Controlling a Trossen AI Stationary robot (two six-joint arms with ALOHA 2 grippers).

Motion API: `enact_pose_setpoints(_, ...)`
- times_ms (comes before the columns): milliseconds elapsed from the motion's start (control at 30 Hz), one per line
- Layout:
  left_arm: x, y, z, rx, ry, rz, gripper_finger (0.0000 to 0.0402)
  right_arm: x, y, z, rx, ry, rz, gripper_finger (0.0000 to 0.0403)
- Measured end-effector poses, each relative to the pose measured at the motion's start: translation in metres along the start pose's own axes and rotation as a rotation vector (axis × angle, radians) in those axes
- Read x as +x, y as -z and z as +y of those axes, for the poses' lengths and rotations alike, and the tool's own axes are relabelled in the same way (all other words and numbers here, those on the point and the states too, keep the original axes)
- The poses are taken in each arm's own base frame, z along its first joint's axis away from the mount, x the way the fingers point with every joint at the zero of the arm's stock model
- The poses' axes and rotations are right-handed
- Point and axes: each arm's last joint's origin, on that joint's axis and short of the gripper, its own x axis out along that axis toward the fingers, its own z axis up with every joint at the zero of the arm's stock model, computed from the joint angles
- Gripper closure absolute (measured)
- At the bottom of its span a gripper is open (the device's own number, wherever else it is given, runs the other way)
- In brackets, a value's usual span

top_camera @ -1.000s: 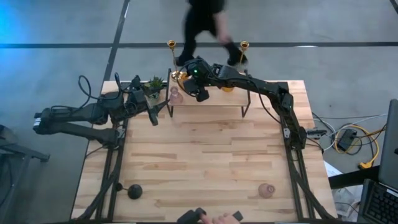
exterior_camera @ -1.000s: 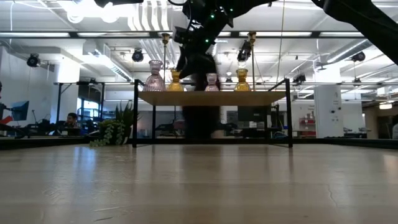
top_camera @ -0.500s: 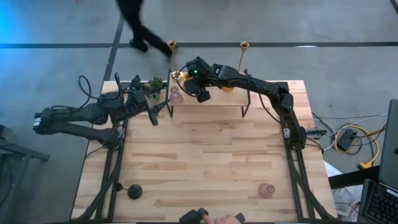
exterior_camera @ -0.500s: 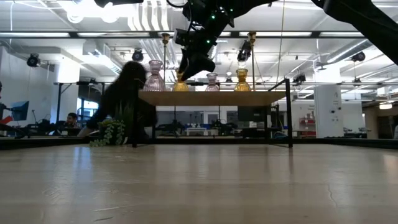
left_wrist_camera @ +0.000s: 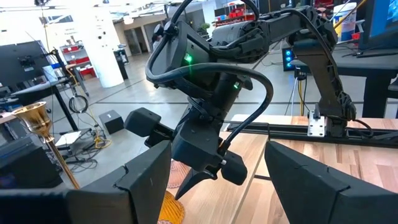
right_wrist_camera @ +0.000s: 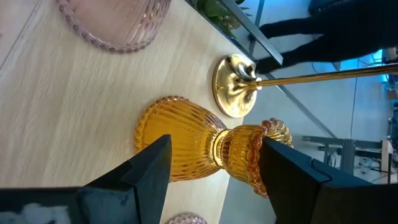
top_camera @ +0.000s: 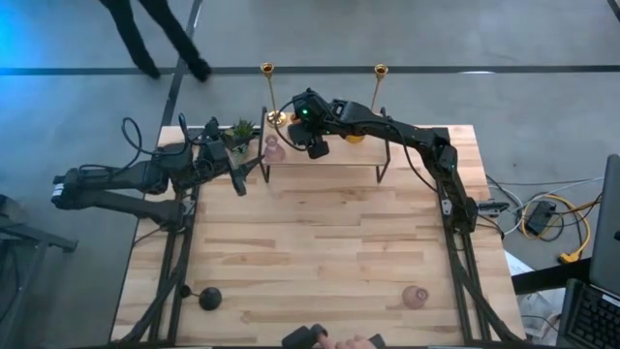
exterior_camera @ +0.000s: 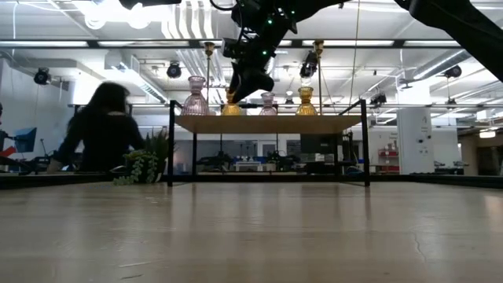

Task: Pick & Place candle stick holders
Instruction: Adjust the left orange candle holder on the shelf, then put the pink glass candle holder on the shelf

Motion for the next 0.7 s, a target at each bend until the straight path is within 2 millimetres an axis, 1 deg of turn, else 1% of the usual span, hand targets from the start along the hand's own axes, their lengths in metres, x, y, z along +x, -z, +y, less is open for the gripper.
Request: enact_pose_setpoints(700,0.000,0.000,0.000,0.000,0.000,0.000,0.0138,-0.015,-0.011,-0.008,0.002,0.022,-0.058,0.0184)
